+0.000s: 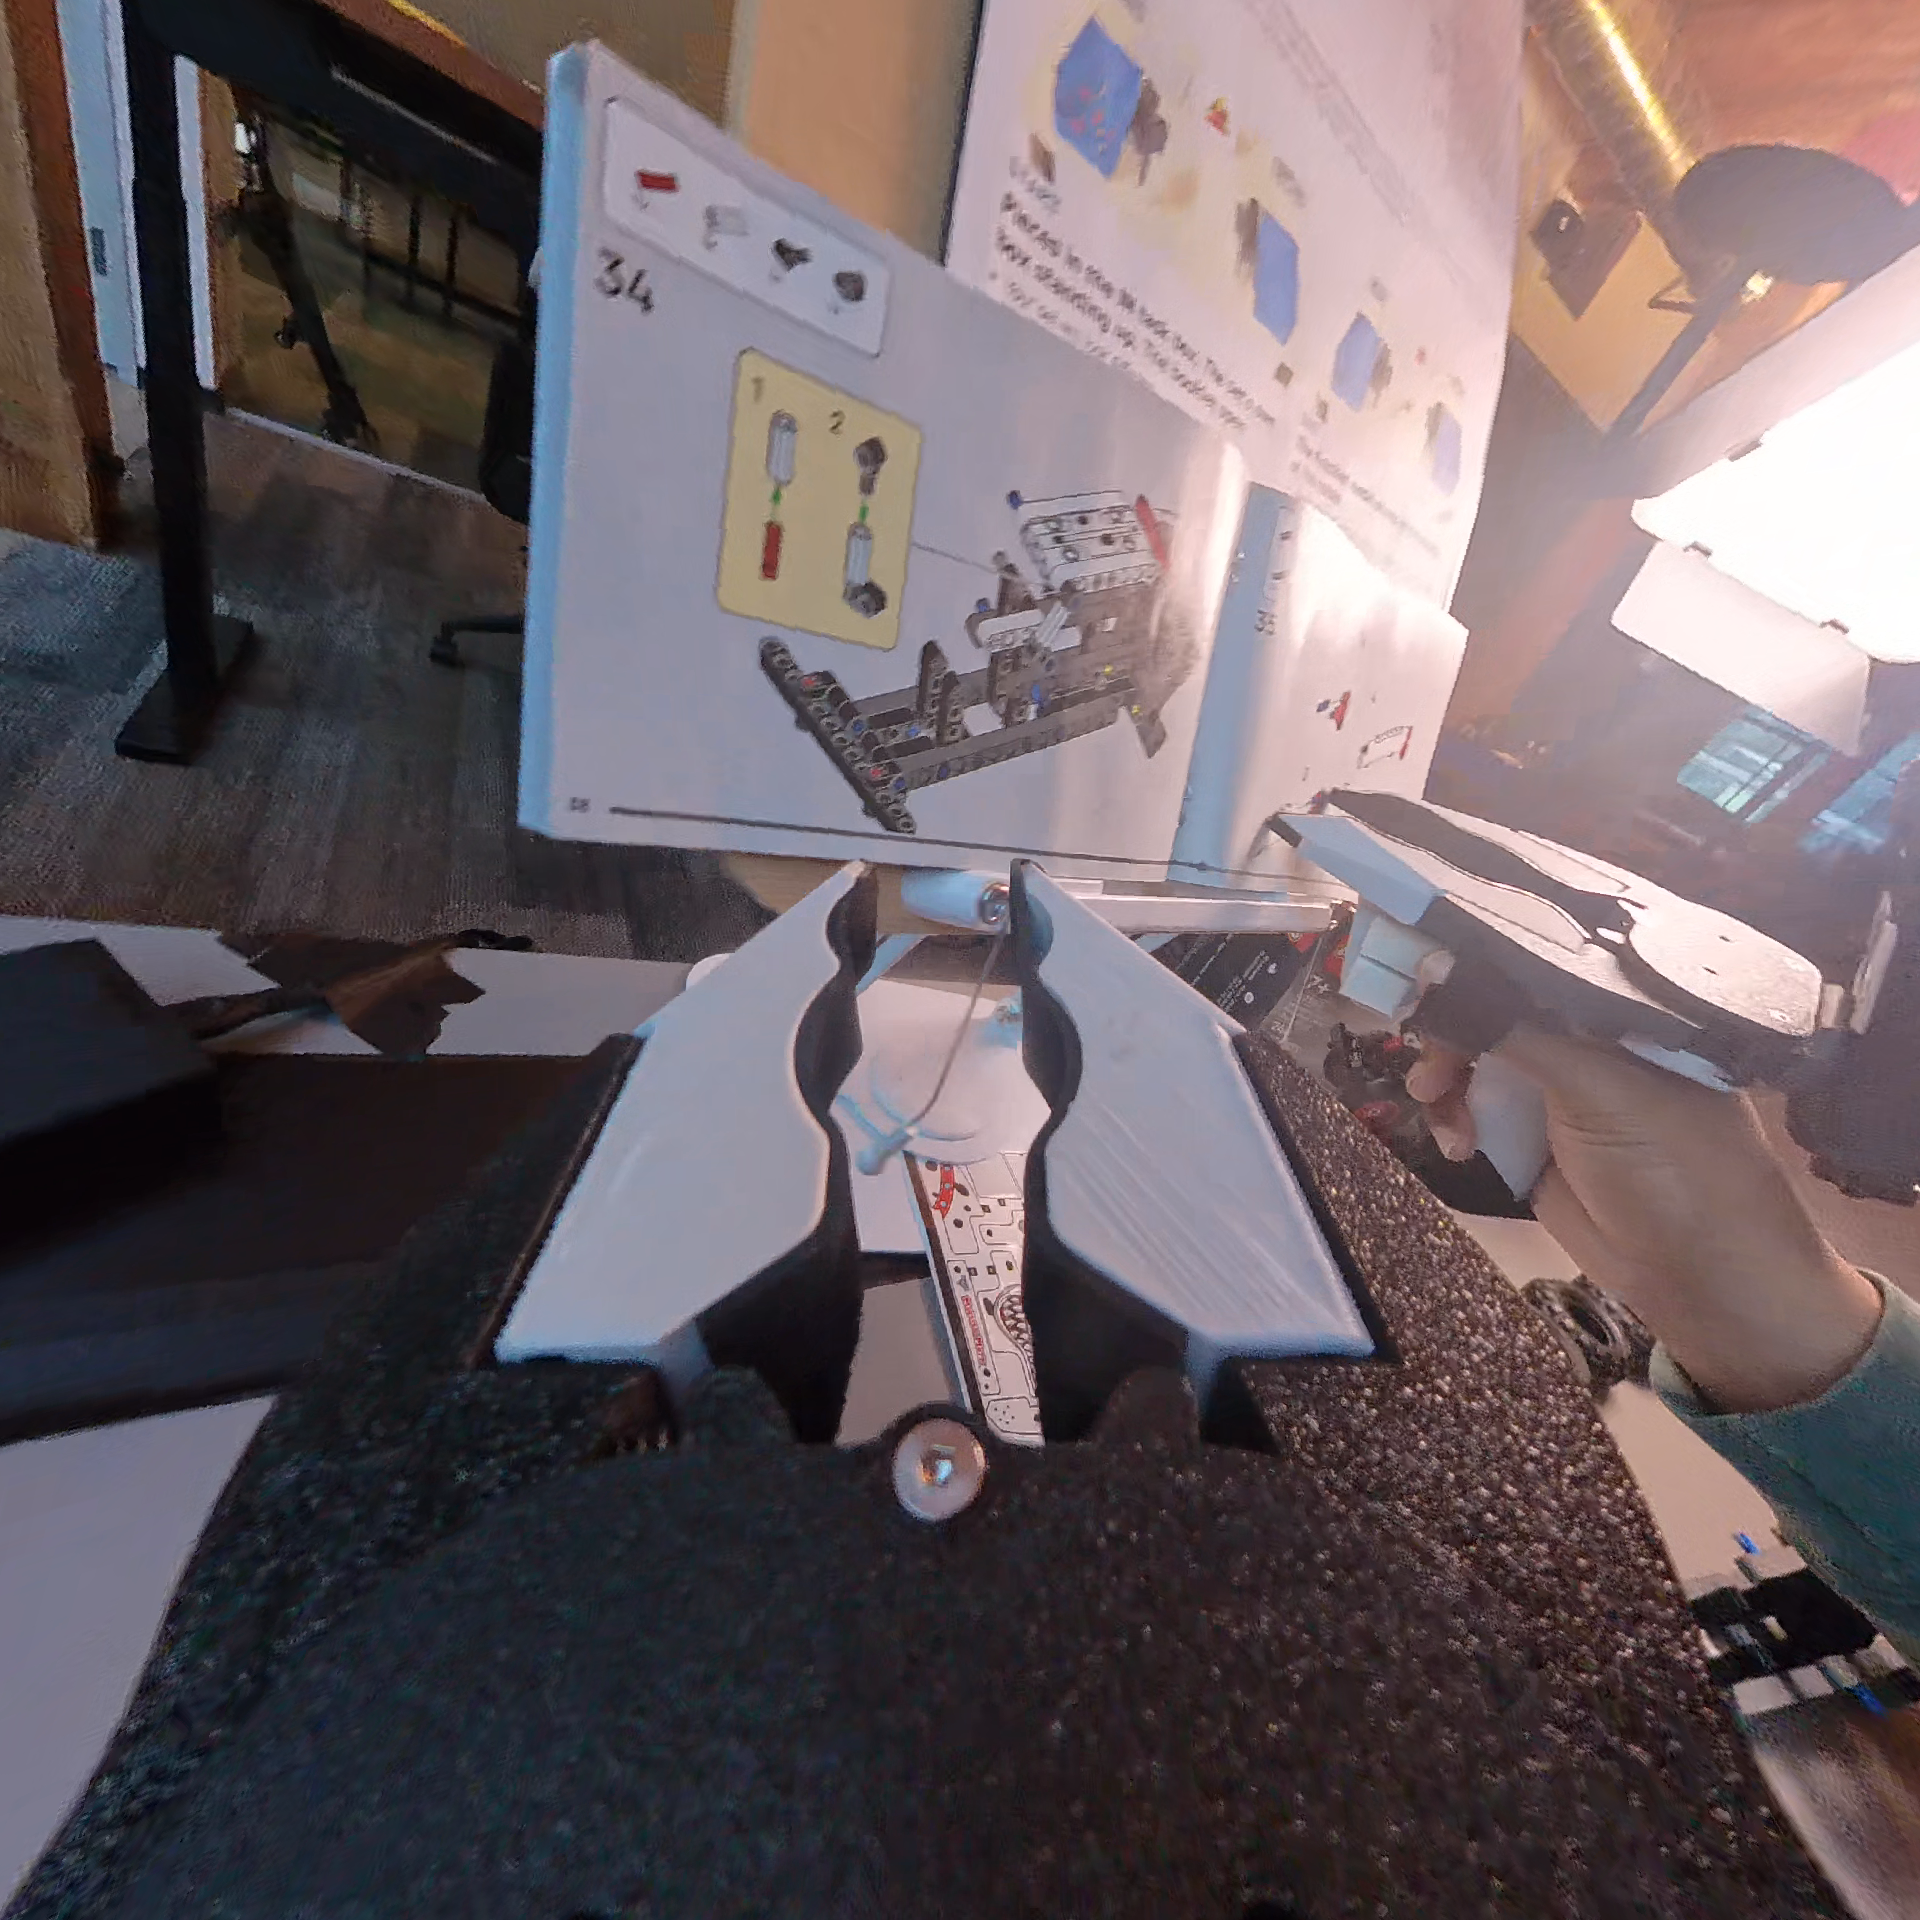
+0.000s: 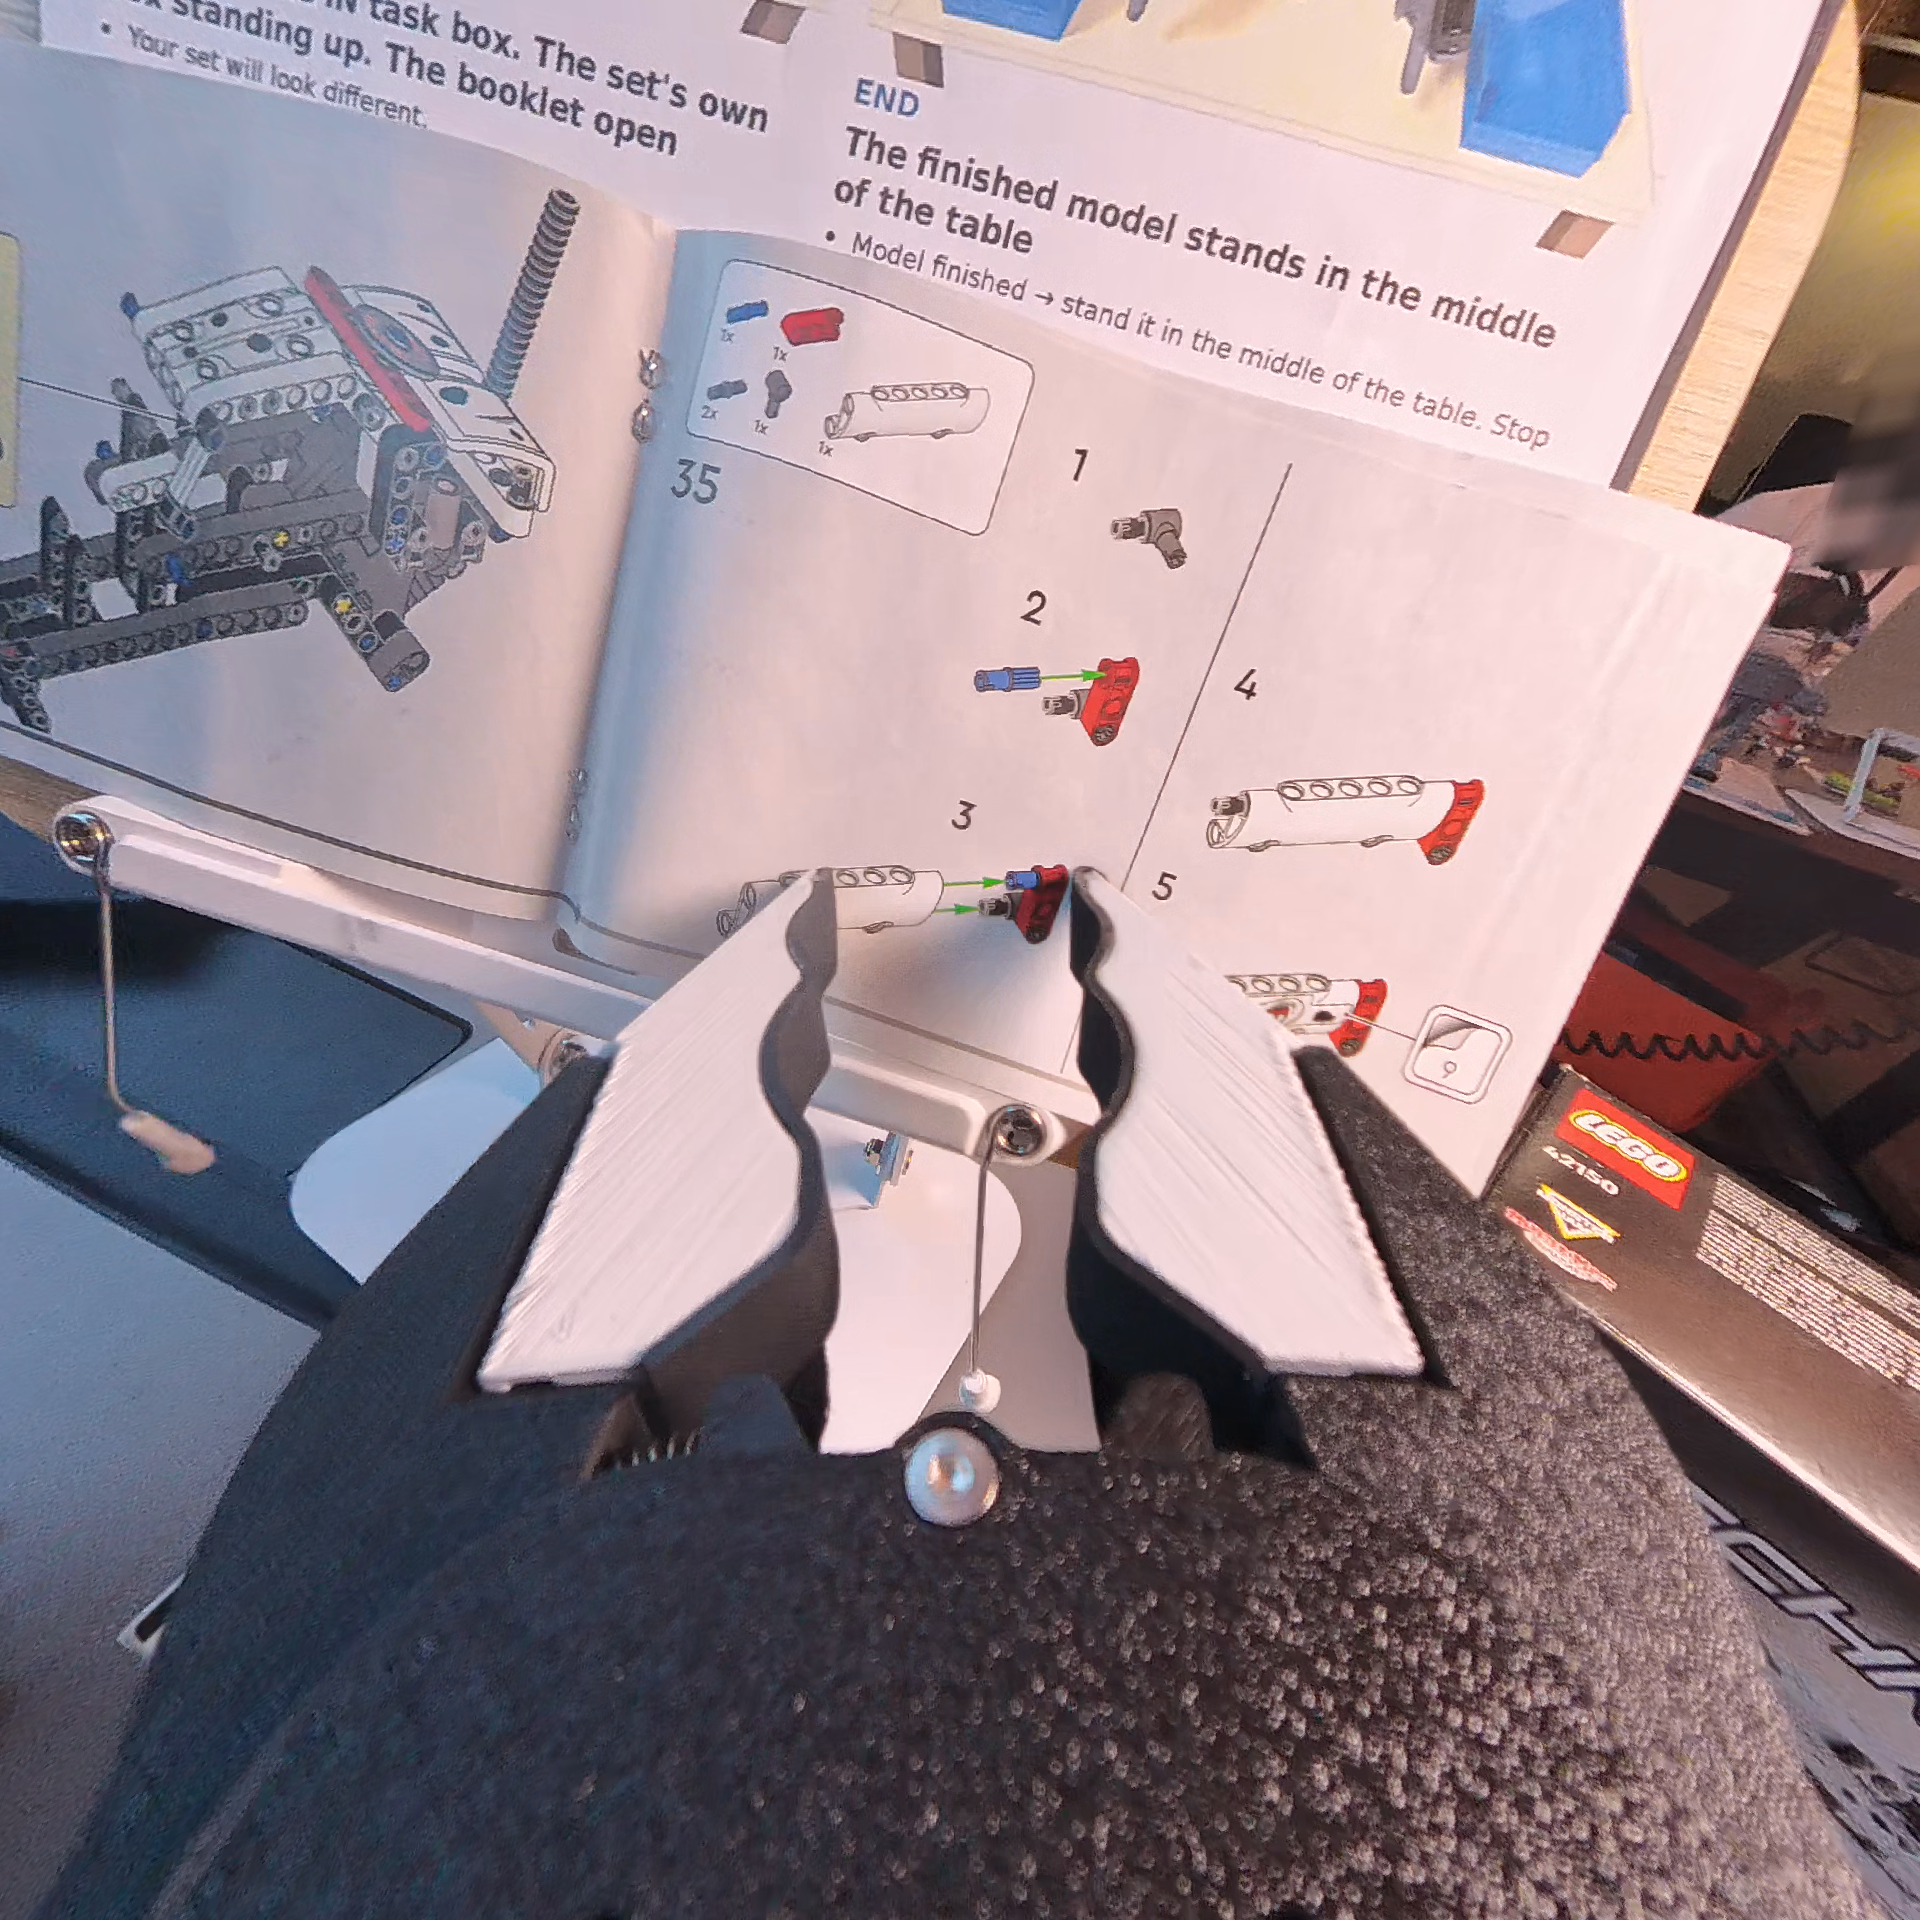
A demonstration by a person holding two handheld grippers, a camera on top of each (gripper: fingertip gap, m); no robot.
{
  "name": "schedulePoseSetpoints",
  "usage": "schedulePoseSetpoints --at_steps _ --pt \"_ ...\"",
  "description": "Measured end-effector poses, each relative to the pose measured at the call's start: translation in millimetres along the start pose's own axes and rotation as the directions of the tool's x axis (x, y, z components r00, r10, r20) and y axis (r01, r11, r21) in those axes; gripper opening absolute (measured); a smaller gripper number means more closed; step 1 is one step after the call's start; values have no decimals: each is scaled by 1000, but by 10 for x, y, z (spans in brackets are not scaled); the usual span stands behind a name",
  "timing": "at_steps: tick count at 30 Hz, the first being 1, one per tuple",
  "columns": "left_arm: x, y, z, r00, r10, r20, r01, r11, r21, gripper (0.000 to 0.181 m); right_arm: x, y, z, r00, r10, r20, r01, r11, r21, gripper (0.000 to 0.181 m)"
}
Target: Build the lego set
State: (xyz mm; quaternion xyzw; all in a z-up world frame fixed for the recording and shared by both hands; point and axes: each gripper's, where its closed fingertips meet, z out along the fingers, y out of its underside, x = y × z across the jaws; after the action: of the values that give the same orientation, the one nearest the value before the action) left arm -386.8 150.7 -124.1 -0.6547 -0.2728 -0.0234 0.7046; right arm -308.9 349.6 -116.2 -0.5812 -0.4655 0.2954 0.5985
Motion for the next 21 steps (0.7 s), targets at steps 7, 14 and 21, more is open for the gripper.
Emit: schedulePoseSetpoints --at_steps 7,14,21 --pt "438 -86 167 963 263 -60 -266 962 -60 31 191 -179 -49 994 99 -49 -96 993 62 91" --pt "540 2 380 947 311 -86 -318 944 -90 38 -28 -104 19 1000 -2 1 2 1000 9 48" --pt "832 41 545 937 292 -191 -317 941 -116 49 -309 -188 -47 991 -125 54 118 987 109 25"
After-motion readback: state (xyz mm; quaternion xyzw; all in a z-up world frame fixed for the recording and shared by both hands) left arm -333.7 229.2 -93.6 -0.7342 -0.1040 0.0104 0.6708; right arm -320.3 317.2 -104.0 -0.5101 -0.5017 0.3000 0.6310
